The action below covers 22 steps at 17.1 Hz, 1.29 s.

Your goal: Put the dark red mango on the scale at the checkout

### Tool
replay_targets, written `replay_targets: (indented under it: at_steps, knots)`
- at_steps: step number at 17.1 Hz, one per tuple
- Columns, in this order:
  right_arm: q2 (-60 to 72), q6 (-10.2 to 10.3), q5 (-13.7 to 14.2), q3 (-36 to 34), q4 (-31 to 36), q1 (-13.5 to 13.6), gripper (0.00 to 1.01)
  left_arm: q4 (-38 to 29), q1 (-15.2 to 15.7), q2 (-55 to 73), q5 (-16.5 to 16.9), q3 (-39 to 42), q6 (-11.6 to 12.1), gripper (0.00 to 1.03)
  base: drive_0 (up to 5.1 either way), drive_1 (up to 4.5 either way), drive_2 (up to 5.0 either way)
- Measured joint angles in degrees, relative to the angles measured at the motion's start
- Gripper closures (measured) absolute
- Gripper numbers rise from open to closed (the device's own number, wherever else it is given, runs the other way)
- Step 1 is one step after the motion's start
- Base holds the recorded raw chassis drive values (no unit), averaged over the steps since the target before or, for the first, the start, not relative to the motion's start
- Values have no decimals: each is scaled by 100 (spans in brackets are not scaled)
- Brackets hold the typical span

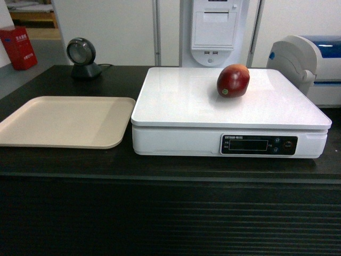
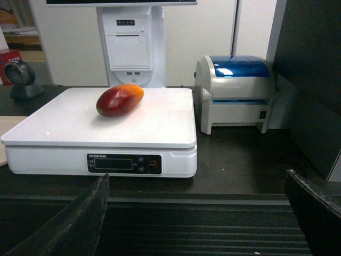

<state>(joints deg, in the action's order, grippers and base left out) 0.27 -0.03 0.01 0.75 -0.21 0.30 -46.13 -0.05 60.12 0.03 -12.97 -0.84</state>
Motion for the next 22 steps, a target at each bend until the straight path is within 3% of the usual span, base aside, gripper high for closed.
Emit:
replay_targets:
  at_steps: [9, 11, 12, 22]
  knots:
    - [0, 0, 0, 0, 0, 0, 3, 892, 4, -1834, -2, 901, 0, 101, 0, 0, 0]
    - [0, 0, 0, 0, 0, 0, 3, 1001, 4, -2004, -2, 953, 0, 101, 0, 0, 0]
    - [0, 0, 0, 0, 0, 0, 3, 732, 4, -2041, -2, 1097, 0, 101, 0, 0, 0]
    - [0, 0, 0, 0, 0, 0, 3, 2671, 4, -4074, -2, 1239, 0, 101, 0, 0, 0]
